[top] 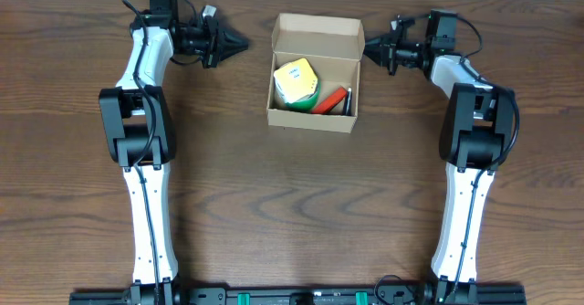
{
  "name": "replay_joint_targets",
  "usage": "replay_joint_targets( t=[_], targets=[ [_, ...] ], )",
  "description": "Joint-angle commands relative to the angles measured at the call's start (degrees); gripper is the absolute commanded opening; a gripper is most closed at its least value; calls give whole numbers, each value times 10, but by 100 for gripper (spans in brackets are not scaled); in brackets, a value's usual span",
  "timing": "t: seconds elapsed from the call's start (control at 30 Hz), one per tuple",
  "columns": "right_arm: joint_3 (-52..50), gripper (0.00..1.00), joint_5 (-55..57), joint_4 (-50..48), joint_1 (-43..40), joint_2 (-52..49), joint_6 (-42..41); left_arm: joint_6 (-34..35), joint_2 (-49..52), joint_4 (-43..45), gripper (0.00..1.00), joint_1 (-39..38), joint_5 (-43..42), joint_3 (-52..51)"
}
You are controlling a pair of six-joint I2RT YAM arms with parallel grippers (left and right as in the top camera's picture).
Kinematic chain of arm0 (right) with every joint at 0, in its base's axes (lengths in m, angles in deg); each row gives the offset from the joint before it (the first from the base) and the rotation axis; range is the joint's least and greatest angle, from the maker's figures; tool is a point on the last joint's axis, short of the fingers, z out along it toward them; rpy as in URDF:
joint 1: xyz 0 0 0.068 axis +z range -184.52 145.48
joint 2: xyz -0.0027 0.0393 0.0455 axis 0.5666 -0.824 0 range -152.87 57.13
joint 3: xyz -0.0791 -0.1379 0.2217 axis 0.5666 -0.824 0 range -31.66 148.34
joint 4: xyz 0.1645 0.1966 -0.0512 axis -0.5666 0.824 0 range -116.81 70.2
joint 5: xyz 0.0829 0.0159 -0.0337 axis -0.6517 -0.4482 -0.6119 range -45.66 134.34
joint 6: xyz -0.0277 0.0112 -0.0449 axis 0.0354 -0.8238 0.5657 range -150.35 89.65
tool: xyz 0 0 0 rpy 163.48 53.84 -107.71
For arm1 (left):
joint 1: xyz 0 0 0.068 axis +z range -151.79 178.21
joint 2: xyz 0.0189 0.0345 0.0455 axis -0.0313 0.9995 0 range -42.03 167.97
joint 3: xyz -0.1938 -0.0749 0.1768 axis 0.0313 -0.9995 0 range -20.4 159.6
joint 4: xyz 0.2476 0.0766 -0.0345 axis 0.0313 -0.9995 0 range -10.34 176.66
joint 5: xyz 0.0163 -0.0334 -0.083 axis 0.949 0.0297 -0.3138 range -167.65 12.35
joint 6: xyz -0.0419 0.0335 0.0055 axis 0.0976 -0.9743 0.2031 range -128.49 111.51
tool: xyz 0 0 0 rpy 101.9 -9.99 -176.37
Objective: Pack container
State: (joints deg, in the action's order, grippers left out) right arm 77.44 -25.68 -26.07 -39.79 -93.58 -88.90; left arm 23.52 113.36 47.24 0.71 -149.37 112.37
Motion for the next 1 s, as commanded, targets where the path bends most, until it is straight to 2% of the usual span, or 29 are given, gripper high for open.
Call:
replay_joint_targets(
  t=[0.0, 0.13, 0.27, 0.47, 0.7, 0.97],
  targets=[
    [2, 1, -33, -53, 5, -11, -17, 29, 9, 35, 6, -3, -30, 1],
    [3, 1, -55, -110, 5, -11, -36, 65, 9, 87, 6, -8, -49, 1],
    [3, 1, -70, -122, 7, -11, -42, 95, 9, 122, 6, -17, -58, 1],
    [3, 1, -97, -166, 15, -11, -52, 100, 9, 125, 6, -27, -53, 1],
    [4, 1, -124, -349, 28, -11, -190, 115, 9, 125, 5, -30, -31, 1],
    [4, 1, -140, -466, 40, -11, -285, 125, 9, 148, 6, -45, -45, 1]
  ],
)
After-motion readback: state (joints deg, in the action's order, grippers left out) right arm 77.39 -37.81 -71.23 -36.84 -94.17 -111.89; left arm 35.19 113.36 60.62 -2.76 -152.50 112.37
